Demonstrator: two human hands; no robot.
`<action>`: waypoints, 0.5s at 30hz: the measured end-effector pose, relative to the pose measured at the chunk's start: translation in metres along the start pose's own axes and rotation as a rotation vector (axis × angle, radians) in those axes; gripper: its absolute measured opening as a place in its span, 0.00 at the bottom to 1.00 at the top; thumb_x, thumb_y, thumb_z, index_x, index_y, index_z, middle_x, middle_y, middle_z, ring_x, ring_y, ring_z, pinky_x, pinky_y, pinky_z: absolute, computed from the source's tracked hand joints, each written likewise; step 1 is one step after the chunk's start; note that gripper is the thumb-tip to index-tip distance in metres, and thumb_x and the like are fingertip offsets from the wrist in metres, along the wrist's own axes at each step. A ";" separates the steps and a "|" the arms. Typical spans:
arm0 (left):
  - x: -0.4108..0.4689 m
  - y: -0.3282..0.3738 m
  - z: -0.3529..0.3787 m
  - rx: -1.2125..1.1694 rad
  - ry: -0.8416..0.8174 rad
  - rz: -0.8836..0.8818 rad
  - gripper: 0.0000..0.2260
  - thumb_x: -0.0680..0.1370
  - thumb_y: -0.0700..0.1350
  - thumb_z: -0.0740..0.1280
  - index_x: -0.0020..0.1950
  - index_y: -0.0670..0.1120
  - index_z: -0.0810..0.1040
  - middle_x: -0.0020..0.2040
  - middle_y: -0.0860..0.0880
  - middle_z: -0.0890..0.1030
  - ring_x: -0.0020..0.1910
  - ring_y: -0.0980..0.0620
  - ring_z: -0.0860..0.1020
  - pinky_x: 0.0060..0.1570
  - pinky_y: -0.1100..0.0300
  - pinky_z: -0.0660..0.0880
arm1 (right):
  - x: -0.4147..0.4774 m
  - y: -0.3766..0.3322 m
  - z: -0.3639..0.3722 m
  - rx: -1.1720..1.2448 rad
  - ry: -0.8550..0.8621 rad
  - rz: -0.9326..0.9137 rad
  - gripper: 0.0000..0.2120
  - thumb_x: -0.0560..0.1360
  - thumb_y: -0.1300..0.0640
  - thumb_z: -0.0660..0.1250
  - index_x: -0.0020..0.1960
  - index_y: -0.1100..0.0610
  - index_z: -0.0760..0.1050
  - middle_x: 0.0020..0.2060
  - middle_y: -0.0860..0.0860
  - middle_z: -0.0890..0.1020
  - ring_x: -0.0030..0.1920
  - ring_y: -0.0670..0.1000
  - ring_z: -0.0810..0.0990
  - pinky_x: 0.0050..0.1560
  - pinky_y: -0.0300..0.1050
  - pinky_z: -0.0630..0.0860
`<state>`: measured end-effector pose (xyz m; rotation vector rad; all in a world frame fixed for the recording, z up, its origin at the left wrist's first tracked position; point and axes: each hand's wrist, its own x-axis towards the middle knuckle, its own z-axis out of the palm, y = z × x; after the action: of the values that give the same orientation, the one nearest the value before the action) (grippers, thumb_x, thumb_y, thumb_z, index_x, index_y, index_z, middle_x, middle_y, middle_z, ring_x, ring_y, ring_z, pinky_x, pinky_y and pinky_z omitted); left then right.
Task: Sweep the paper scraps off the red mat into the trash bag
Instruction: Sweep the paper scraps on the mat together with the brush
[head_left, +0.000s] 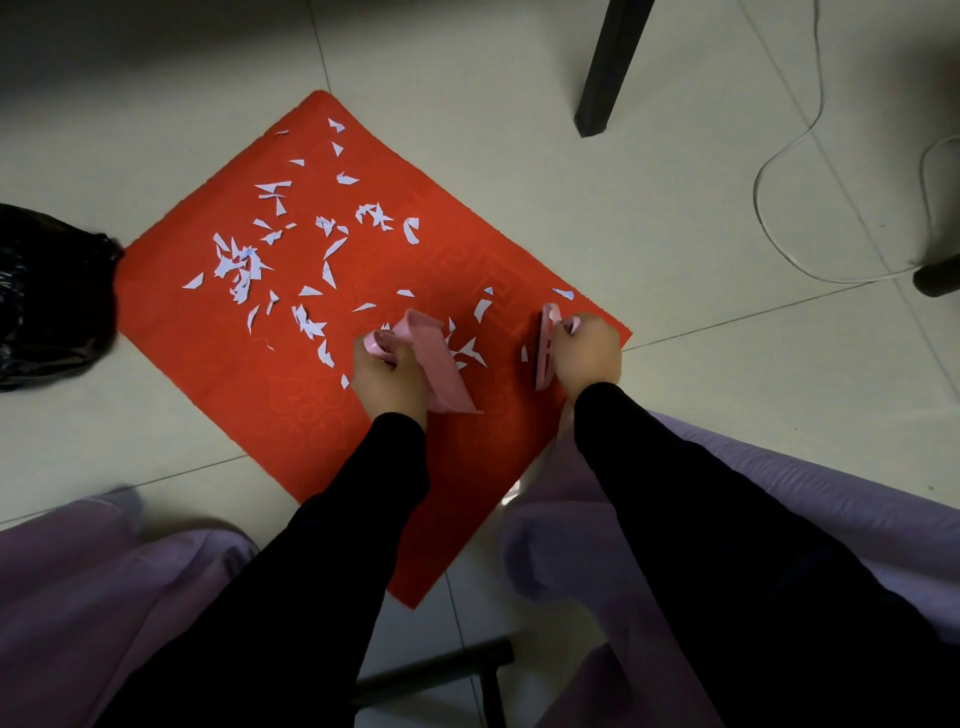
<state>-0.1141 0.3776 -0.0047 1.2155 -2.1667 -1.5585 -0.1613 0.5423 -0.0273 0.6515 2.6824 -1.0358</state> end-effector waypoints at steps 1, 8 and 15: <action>0.000 0.000 0.001 -0.007 -0.002 0.001 0.08 0.81 0.44 0.56 0.47 0.43 0.71 0.30 0.53 0.69 0.27 0.59 0.67 0.22 0.76 0.65 | 0.001 0.004 0.001 -0.012 0.008 0.017 0.21 0.80 0.49 0.55 0.32 0.58 0.65 0.32 0.55 0.73 0.34 0.56 0.69 0.38 0.44 0.62; 0.001 0.001 0.002 -0.001 -0.011 0.022 0.08 0.81 0.43 0.56 0.45 0.42 0.70 0.30 0.53 0.69 0.22 0.67 0.70 0.23 0.76 0.65 | -0.001 0.003 0.020 -0.051 -0.135 0.038 0.23 0.80 0.49 0.56 0.30 0.59 0.67 0.26 0.51 0.69 0.31 0.54 0.72 0.36 0.42 0.66; 0.001 -0.002 0.002 0.010 -0.011 0.016 0.07 0.82 0.44 0.56 0.46 0.43 0.69 0.31 0.53 0.69 0.28 0.59 0.67 0.23 0.76 0.65 | -0.004 -0.002 0.009 0.046 -0.141 -0.006 0.20 0.78 0.57 0.57 0.28 0.59 0.64 0.26 0.52 0.68 0.26 0.50 0.64 0.27 0.41 0.58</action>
<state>-0.1145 0.3780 -0.0075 1.1924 -2.1885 -1.5533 -0.1588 0.5331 -0.0315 0.5566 2.5477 -1.1043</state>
